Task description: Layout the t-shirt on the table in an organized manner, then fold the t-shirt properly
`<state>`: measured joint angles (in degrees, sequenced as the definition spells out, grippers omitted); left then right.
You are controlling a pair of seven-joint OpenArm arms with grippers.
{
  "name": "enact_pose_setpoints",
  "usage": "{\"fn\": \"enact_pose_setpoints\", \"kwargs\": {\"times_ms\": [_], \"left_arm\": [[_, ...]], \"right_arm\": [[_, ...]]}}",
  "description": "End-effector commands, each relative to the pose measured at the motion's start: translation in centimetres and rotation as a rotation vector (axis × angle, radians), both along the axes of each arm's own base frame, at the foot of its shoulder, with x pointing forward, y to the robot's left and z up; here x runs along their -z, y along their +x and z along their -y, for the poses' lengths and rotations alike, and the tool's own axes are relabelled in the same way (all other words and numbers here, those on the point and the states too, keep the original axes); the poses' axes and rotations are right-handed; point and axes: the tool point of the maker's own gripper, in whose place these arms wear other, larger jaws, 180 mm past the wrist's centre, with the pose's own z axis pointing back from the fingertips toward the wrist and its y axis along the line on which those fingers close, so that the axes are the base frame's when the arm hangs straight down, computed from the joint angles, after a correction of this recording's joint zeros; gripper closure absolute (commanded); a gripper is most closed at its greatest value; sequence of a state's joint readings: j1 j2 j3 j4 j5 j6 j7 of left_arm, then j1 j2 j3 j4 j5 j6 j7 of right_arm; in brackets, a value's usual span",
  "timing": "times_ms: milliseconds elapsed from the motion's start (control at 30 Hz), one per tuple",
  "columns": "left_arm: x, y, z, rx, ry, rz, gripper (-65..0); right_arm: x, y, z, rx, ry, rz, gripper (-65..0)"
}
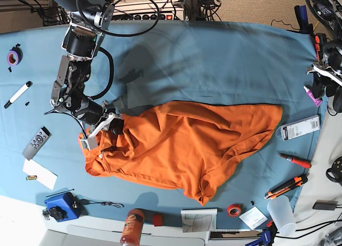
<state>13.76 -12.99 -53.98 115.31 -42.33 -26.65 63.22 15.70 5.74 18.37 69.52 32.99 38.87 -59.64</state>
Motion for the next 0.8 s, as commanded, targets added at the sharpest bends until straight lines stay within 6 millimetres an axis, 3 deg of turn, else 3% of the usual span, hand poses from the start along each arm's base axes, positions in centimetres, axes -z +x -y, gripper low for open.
{"fn": "enact_pose_setpoints", "kwargs": {"times_ms": [0,133,333,433,567,667,767], "left_arm": [[-1.3,0.5,0.0,0.013,0.018,0.047,-27.9],[-1.2,0.5,0.1,0.013,0.012,0.046,-27.9],[-1.3,0.5,0.2,0.015,0.007,0.051,-27.9],[-1.3,0.6,0.2,0.016,0.005,0.053,-27.9],[-1.8,1.1,2.2,0.118,-0.007,0.093,-27.9],[-1.6,2.0,5.0,0.228,-0.021,0.103,-28.0],[-0.4,2.9,8.4,0.326,-0.019,0.083,-28.0]], "right_arm": [[-2.5,1.5,0.4,0.001,0.000,0.078,0.0],[-5.5,1.7,0.0,-0.022,0.009,0.163,0.0],[-15.3,0.5,1.1,-0.026,0.033,0.416,0.0],[-18.5,-1.1,2.3,-0.023,0.018,0.485,0.0],[-18.9,-3.0,5.2,0.057,0.008,0.501,0.0],[-17.0,-4.6,6.9,0.114,0.007,0.448,0.0],[-14.7,-6.2,7.3,0.130,0.003,0.382,0.0]]}}
